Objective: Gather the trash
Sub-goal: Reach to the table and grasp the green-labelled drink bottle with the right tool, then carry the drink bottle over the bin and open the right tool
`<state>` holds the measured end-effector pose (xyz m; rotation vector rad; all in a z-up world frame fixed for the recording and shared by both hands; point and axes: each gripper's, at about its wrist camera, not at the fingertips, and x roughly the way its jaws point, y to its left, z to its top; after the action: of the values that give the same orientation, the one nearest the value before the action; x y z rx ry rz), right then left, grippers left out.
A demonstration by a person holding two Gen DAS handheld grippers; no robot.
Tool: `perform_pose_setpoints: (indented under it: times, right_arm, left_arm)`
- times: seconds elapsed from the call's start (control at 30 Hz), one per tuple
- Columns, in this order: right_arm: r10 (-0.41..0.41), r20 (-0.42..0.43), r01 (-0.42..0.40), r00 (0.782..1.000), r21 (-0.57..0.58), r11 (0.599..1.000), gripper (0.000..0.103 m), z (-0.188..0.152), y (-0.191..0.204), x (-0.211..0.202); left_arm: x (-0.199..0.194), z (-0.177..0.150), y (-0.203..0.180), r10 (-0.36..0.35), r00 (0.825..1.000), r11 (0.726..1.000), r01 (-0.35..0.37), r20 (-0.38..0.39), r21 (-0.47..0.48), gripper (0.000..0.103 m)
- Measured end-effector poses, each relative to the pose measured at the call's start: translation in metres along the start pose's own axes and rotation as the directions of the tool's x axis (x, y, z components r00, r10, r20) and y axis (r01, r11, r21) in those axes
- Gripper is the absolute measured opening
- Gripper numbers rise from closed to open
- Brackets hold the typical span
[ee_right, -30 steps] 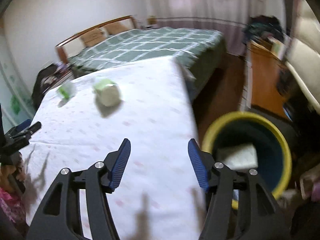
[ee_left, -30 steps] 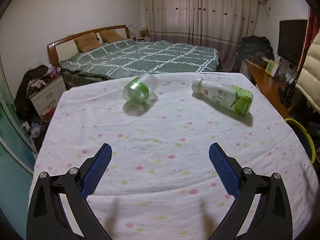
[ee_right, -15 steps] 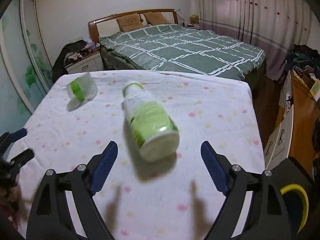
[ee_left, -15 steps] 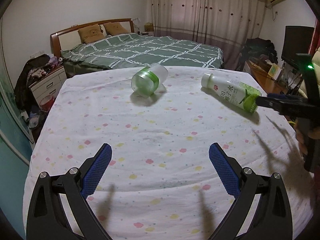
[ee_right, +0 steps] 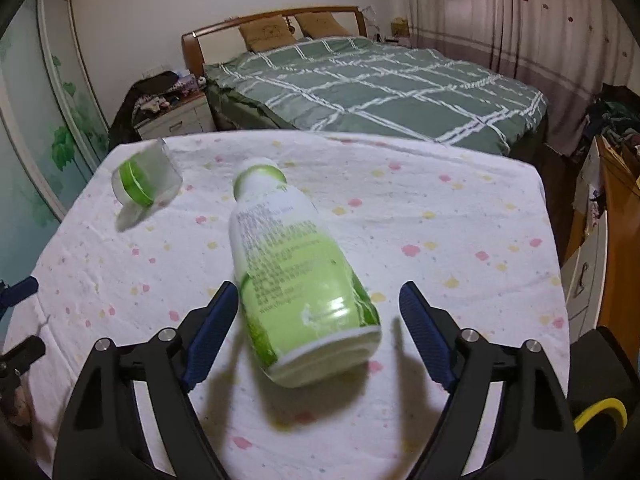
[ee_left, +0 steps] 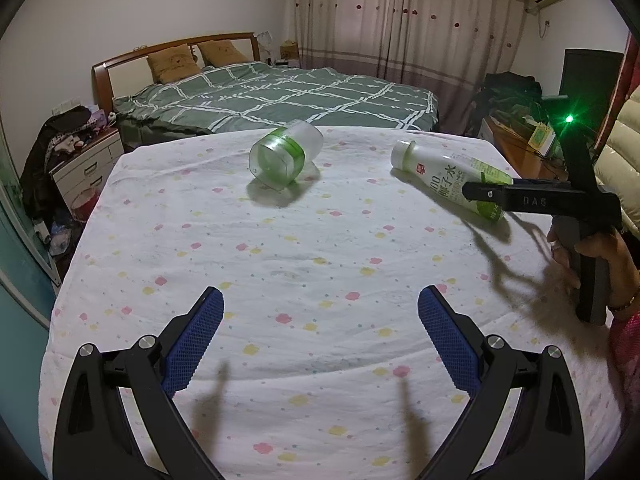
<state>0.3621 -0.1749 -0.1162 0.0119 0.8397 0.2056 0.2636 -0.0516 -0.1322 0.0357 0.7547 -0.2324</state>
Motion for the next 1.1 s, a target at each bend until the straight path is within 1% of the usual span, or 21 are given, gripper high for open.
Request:
perform_pose_setpoints:
  times: [0.03, 0.17, 0.2, 0.3, 0.4, 0.53, 0.6, 0.83, 1.1]
  right_arm:
    - [0.002, 0.000, -0.002, 1.000, -0.003, 1.000, 0.069, 0.000, 0.002, 0.000]
    - [0.011, -0.011, -0.011, 1.000, -0.011, 1.000, 0.061, -0.003, 0.013, -0.001]
    - [0.007, -0.015, -0.007, 1.000, -0.014, 1.000, 0.055, -0.005, 0.016, -0.001]
    - [0.001, -0.006, -0.001, 1.000, -0.001, 1.000, 0.054, -0.010, 0.024, -0.007]
    - [0.006, 0.034, -0.007, 0.999, 0.008, 1.000, 0.050, -0.016, 0.031, -0.027]
    - [-0.011, 0.093, 0.009, 0.996, 0.028, 1.000, 0.050, -0.020, 0.039, -0.061]
    - [-0.004, 0.121, -0.001, 0.993, 0.046, 0.999, 0.049, -0.024, 0.041, -0.080]
    - [0.009, 0.178, -0.022, 0.984, 0.074, 0.997, 0.049, -0.048, 0.048, -0.132]
    - [0.001, 0.205, -0.038, 0.979, 0.174, 0.984, 0.049, -0.086, 0.038, -0.172]
  left_arm:
    - [0.000, 0.000, 0.000, 0.000, 1.000, 1.000, 0.000, 0.000, 0.000, 0.096]
    - [0.001, 0.000, 0.001, -0.001, 1.000, 1.000, 0.001, -0.004, -0.005, 0.096]
    - [0.002, -0.001, 0.001, -0.002, 1.000, 1.000, 0.002, -0.006, -0.008, 0.096]
    - [0.003, -0.001, 0.002, -0.003, 1.000, 1.000, 0.003, -0.008, -0.013, 0.096]
    - [0.003, -0.001, 0.002, -0.002, 1.000, 1.000, 0.002, -0.008, -0.012, 0.096]
    - [0.003, -0.001, 0.002, -0.001, 1.000, 1.000, 0.001, -0.005, -0.006, 0.096]
    - [0.003, -0.001, 0.001, 0.001, 1.000, 1.000, -0.001, -0.003, -0.002, 0.096]
    - [0.001, -0.002, 0.000, 0.001, 1.000, 1.000, -0.001, 0.004, -0.001, 0.096]
    - [-0.002, -0.004, -0.004, 0.000, 1.000, 1.000, 0.000, 0.008, 0.011, 0.096]
